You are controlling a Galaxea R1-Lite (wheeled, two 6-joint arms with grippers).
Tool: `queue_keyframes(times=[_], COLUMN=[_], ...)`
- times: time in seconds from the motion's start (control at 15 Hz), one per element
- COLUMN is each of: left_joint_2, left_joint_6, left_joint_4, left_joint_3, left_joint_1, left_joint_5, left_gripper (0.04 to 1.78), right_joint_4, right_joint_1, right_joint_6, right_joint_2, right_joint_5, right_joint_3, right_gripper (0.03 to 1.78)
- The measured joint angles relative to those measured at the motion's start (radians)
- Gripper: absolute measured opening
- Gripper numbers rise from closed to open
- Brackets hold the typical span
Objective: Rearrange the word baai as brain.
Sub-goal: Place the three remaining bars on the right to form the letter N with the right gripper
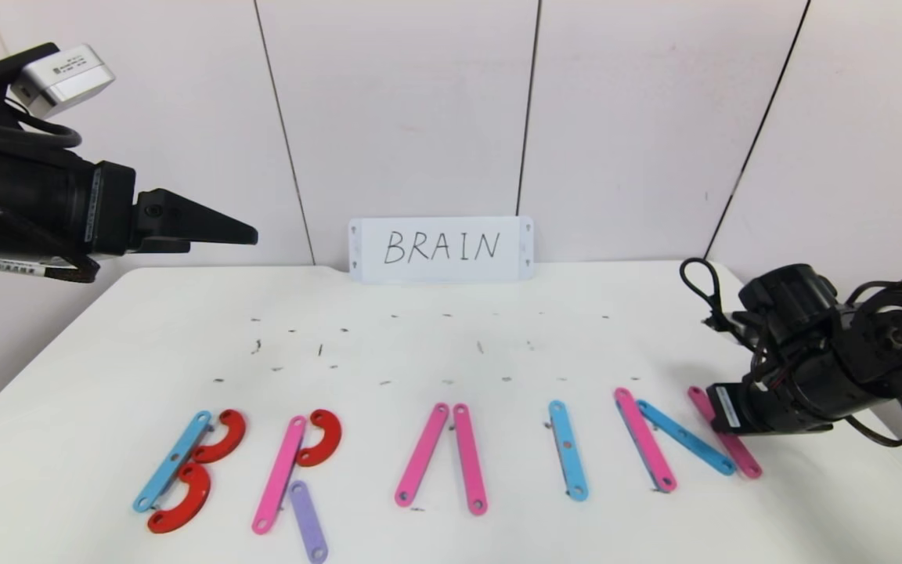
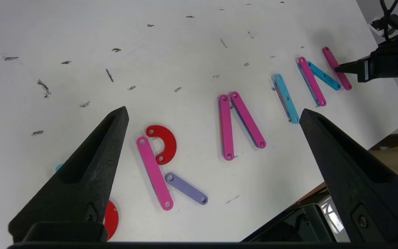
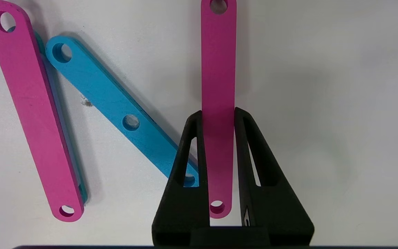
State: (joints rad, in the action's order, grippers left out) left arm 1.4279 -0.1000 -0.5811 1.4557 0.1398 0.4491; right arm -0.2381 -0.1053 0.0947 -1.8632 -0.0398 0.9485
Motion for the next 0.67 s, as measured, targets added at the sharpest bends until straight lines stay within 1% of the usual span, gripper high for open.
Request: queue_keyframes(times=[0.27, 0.4, 0.47, 0.53, 0.67], left_joint_2=[0.0, -0.001, -0.001, -0.001, -0.001], left_joint_6=[0.0, 0.0, 0.0, 0.0, 0.0], left_joint_4=[0.0, 0.0, 0.0, 0.0, 0.0], left_joint_3=[0.0, 0.0, 0.0, 0.0, 0.0], left_joint_1=[0.0, 0.0, 0.0, 0.0, 0.0], left_joint_5=[0.0, 0.001, 0.001, 0.001, 0.001], left_gripper=[1.73, 1.73, 1.73, 1.73, 1.73], right_joint_4=[0.0, 0.0, 0.0, 0.0, 0.0], right_joint_1=[0.0, 0.0, 0.0, 0.0, 0.002], right_joint_6=[-0.01, -0.011, -0.011, -0.01, -0.01], right_joint_2=[0.0, 0.0, 0.0, 0.0, -0.001], right_joint_5=[0.006, 0.005, 0.005, 0.005, 0.003], right_joint_3=[-0.007, -0.007, -0.007, -0.007, -0.004], right_gripper=[0.27, 0.34, 0.4, 0.5, 0.78])
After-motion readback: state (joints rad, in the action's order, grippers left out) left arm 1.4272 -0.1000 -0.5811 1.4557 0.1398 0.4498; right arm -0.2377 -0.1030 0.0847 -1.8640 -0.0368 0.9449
